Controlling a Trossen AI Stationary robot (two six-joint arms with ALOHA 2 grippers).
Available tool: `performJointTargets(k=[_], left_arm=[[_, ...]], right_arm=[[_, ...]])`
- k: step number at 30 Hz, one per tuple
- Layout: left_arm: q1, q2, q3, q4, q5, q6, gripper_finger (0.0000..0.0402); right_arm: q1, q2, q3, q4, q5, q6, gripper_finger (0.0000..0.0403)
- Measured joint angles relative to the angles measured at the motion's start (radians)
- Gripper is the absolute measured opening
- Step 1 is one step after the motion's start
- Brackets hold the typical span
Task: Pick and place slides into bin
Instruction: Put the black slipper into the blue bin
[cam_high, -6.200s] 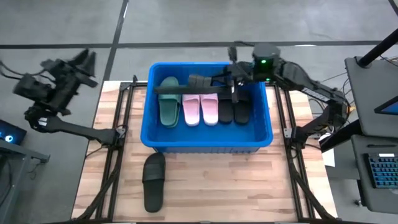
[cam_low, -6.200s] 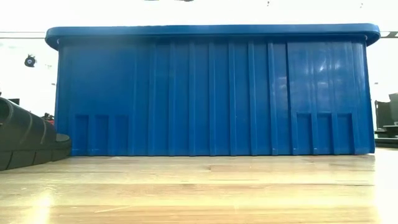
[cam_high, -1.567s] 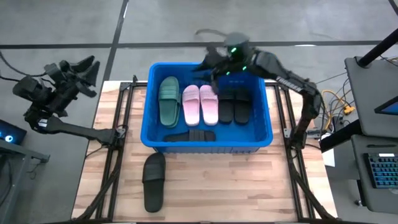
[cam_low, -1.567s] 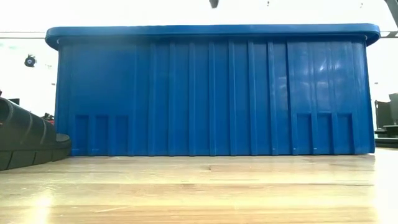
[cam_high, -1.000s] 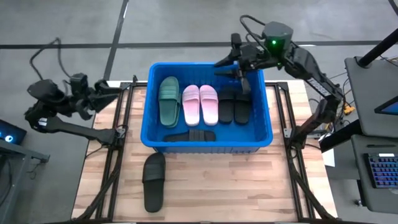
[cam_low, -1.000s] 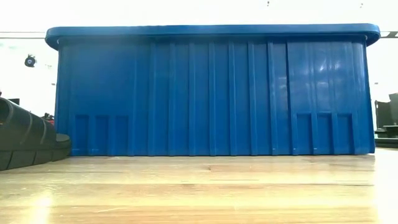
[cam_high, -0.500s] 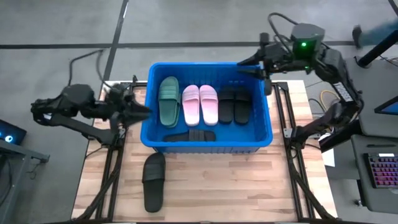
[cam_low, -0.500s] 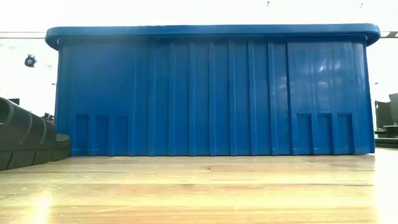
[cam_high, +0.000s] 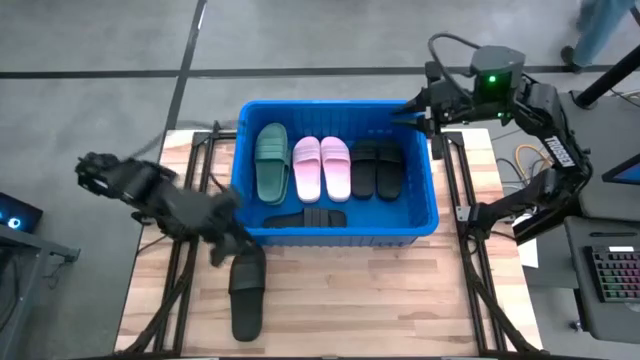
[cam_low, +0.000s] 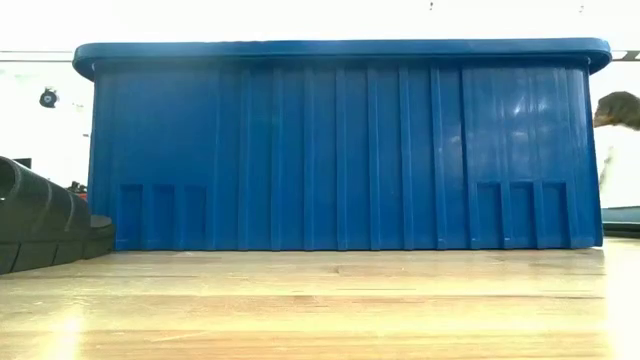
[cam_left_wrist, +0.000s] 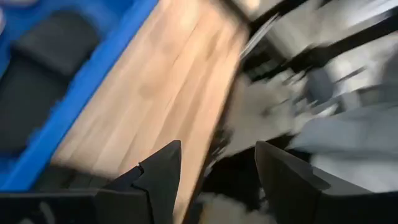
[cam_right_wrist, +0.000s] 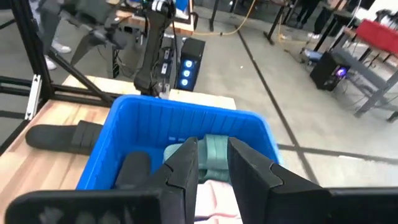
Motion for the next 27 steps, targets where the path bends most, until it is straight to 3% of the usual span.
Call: performJointTargets(k=[7,13,21,27], left_arm=[[-0.087,0.144,0.076,-0.186,0.001,-0.047,0.0192],[-0.172,0.264,0.062,-0.432,-0.011,-0.1,0.0192],[-0.306,0.37,-0.029,-0.411,-0.264,-0.173,0.0192],[-0.4,0.431,-0.115,-0.391,-0.27,-0.263,0.0192]], right_arm=[[0.0,0.007,-0.078,0.01,0.0,0.014,0.0081],[0.0,0.005,-0.152,0.051,0.0,0.028,0.0075],[0.0,0.003,-0.223,0.113,0.0,0.04,0.0071],[0.0,0.003,-0.249,0.143,-0.001,0.044,0.0075]])
